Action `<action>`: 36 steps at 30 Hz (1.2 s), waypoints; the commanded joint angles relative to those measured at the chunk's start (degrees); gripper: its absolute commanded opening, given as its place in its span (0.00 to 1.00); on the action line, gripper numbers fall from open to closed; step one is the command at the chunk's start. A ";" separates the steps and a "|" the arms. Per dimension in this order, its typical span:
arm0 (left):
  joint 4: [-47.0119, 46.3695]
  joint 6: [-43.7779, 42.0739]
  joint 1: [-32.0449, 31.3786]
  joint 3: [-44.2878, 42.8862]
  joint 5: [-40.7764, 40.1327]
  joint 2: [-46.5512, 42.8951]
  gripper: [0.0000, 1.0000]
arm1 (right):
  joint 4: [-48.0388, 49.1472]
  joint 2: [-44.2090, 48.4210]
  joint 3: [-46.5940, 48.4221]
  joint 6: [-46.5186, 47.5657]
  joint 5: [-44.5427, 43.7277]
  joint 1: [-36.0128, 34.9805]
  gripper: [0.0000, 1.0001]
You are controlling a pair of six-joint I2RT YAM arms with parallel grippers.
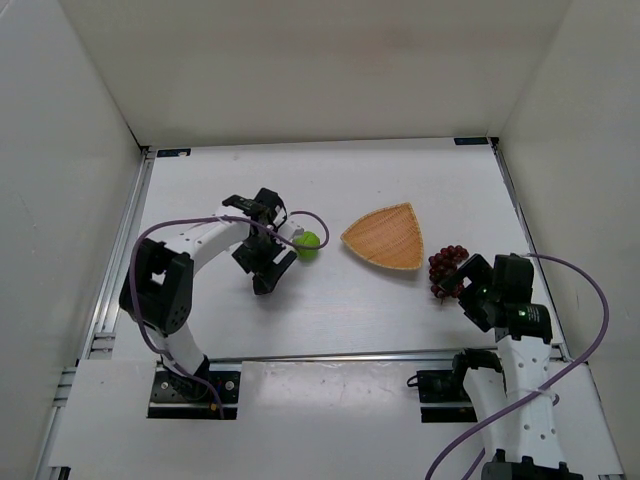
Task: Place and organize the fake fruits in the fruit bowl
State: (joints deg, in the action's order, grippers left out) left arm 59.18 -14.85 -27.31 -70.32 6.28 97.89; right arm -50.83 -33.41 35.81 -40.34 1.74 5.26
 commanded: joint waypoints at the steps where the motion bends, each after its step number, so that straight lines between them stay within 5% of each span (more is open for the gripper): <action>1: -2.75 -0.17 -0.02 0.36 -1.89 0.90 0.90 | 1.43 -1.39 0.39 0.87 0.55 0.02 1.00; 10: -2.23 -1.85 -0.02 -1.04 -1.36 2.84 0.31 | 0.91 -2.45 2.16 2.02 -0.51 0.02 1.00; 13: -0.04 -1.24 -0.64 -4.19 -0.23 2.84 0.21 | 0.91 -3.07 2.68 2.02 -0.51 0.02 1.00; 20: 8.59 -4.30 -12.58 -28.17 -5.74 3.96 0.19 | 1.52 -8.24 3.38 6.84 0.36 0.02 1.00; 22: 5.79 -6.14 -16.62 -34.84 -7.86 5.99 0.21 | 1.52 -14.03 4.34 8.42 4.22 0.54 1.00; 27: -12.40 -6.16 -20.50 -35.85 -6.73 13.36 0.23 | 3.01 -21.96 9.88 8.87 0.91 0.54 1.00; 32: -14.00 -0.28 -21.03 -54.60 -1.81 27.86 0.23 | 6.70 -23.37 11.91 5.53 -3.05 1.07 1.00; 36: -14.00 0.35 -21.03 -61.68 0.83 35.69 0.25 | 9.78 -26.87 11.30 4.74 -3.76 1.07 1.00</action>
State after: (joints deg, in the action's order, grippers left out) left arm 46.06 -16.47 -48.58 -127.11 3.62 133.80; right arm -44.31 -57.52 45.71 -34.81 -0.05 6.04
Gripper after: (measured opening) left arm 0.589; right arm 0.996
